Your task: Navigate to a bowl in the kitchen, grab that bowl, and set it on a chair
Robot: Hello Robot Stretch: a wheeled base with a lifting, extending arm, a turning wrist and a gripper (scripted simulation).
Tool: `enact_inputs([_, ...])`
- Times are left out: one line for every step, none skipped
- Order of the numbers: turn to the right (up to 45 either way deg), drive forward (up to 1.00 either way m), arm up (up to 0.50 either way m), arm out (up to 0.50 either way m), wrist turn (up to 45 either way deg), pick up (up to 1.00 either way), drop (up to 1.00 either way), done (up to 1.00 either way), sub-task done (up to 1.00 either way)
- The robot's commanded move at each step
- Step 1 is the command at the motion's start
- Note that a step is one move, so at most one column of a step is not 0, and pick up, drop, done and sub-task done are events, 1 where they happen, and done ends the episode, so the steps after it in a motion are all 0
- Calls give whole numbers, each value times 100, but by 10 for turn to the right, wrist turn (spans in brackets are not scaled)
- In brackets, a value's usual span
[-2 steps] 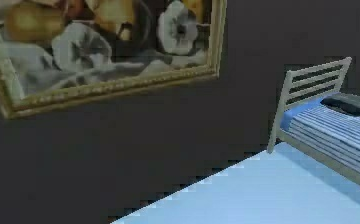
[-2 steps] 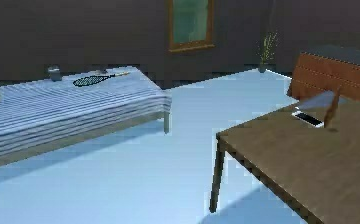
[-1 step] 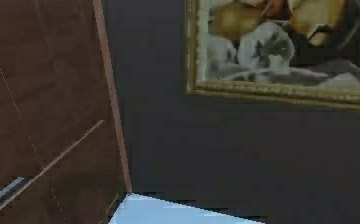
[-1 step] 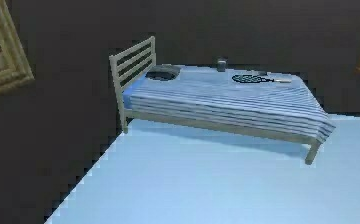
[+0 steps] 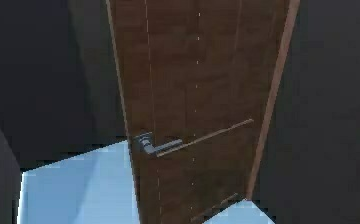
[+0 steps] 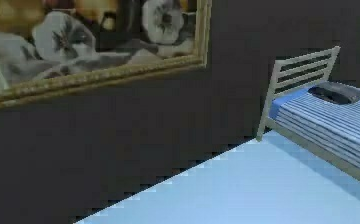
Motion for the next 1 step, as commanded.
enact_inputs([-450,0,0,0,0,0,0,0,0])
